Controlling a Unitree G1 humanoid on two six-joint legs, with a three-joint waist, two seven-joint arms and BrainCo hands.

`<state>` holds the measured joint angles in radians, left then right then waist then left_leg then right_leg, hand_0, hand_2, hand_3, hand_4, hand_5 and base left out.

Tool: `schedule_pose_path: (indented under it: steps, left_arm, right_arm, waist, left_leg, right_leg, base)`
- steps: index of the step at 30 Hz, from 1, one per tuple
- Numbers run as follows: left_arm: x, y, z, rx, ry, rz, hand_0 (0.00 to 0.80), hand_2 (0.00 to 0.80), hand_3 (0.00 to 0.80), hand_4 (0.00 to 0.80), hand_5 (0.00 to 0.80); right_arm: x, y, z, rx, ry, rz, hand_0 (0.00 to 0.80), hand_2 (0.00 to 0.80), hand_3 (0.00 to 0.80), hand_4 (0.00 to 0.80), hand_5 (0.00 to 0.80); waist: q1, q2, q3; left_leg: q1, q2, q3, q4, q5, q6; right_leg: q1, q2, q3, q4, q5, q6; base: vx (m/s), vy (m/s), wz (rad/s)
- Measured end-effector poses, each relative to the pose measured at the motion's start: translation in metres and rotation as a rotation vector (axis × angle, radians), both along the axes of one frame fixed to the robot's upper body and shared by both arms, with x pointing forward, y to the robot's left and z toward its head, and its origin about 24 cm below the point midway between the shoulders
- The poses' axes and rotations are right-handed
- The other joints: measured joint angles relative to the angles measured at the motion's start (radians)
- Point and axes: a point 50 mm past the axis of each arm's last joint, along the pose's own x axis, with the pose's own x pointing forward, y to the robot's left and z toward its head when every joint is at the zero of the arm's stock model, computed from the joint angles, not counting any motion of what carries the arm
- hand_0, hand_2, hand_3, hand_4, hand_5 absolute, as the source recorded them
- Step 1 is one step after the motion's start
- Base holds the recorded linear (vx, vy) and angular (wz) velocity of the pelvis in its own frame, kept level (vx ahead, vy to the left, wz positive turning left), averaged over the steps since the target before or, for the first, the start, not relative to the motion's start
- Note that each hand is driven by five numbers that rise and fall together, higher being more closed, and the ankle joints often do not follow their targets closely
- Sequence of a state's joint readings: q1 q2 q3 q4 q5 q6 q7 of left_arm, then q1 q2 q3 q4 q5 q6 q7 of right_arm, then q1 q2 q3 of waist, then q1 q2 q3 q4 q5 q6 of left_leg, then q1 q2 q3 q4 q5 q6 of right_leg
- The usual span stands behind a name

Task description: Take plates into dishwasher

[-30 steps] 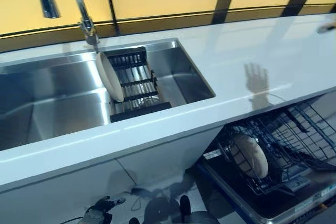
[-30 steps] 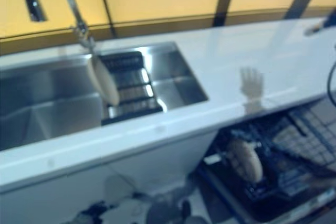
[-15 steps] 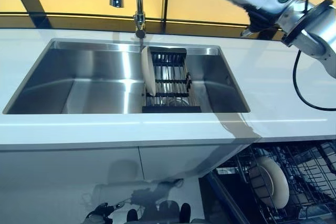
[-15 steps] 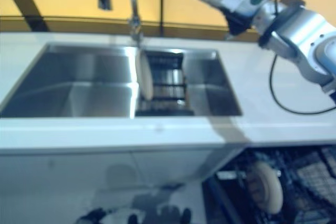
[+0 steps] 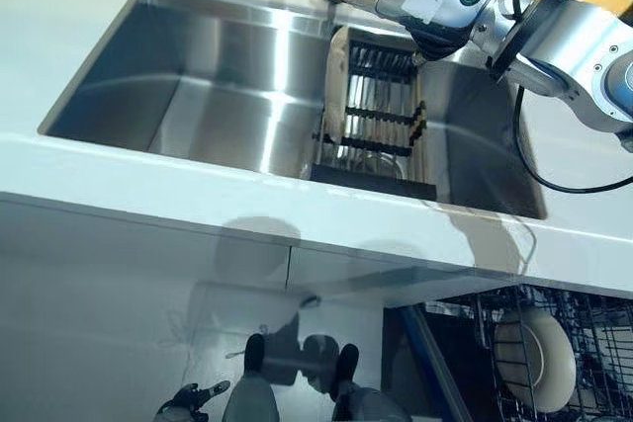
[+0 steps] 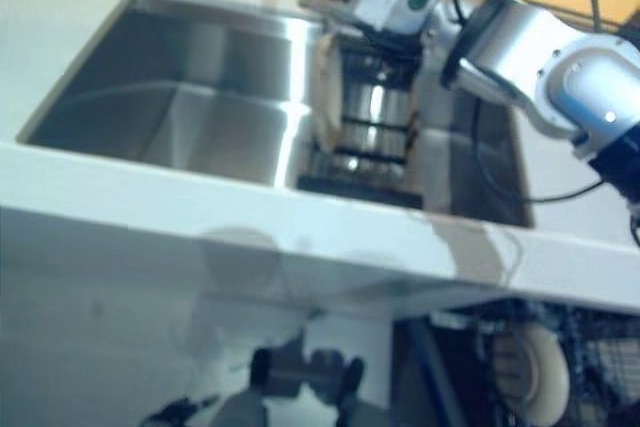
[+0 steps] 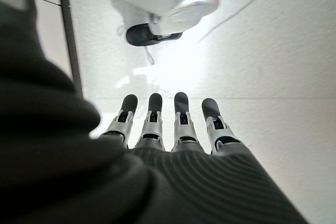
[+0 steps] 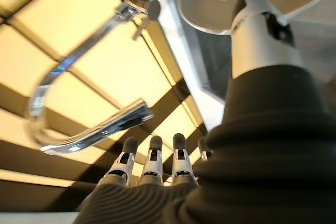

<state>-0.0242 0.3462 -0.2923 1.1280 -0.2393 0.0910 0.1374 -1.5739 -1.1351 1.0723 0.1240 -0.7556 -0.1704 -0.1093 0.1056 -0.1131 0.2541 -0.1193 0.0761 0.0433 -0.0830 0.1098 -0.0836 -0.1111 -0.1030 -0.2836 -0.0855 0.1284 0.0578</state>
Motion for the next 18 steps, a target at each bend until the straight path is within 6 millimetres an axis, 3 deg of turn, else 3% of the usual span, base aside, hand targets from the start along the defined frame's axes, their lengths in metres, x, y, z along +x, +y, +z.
schedule_pose_path:
  steps: [10,18]
  left_arm:
    - [0.015,0.007,0.007,0.011,-0.059,-0.002,0.0,0.0,0.0,0.0,0.0]
    - [0.015,0.007,0.007,0.011,-0.061,-0.002,0.0,0.0,0.0,0.0,0.0]
  right_arm:
    - [-0.003,0.021,0.009,-0.019,-0.03,0.044,0.0,0.0,0.0,0.0,0.0]
    - [-0.002,0.021,0.009,-0.028,-0.018,0.02,0.0,0.0,0.0,0.0,0.0]
  waist:
    - [0.018,-0.003,0.028]
    - [0.018,-0.003,0.028]
  left_leg:
    - [-0.008,-0.005,-0.014,0.0,0.0,0.0]
    - [-0.008,-0.005,-0.015,0.0,0.0,0.0]
  right_leg:
    - [0.002,-0.004,-0.002,0.0,-0.007,0.001]
    - [0.003,-0.004,-0.003,0.0,-0.006,0.001]
  base:
    - [-0.007,0.011,0.05]
    - [0.0,0.0,0.0]
